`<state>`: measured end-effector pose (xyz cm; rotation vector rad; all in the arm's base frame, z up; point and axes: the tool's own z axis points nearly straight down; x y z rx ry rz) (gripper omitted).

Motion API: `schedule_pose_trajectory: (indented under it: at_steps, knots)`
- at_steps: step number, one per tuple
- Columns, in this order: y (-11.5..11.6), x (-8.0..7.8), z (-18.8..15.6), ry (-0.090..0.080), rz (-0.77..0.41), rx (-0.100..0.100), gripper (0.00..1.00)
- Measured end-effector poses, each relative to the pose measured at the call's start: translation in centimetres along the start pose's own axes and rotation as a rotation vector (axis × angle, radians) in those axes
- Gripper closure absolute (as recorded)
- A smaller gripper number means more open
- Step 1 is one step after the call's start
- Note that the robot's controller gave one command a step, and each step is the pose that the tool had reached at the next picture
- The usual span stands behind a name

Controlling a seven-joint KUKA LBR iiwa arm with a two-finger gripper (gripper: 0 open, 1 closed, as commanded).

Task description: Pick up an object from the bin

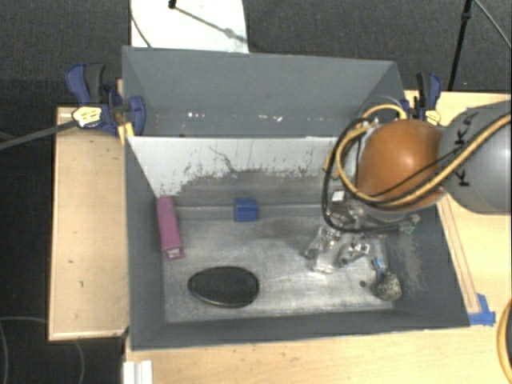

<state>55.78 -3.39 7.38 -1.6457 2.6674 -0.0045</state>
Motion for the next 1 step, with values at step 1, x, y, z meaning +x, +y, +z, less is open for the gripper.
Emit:
schedule_pose_trajectory:
  at_steps: [1]
  knots:
    - [-0.57,4.89,-17.02,0.002,-0.289,0.001,1.0]
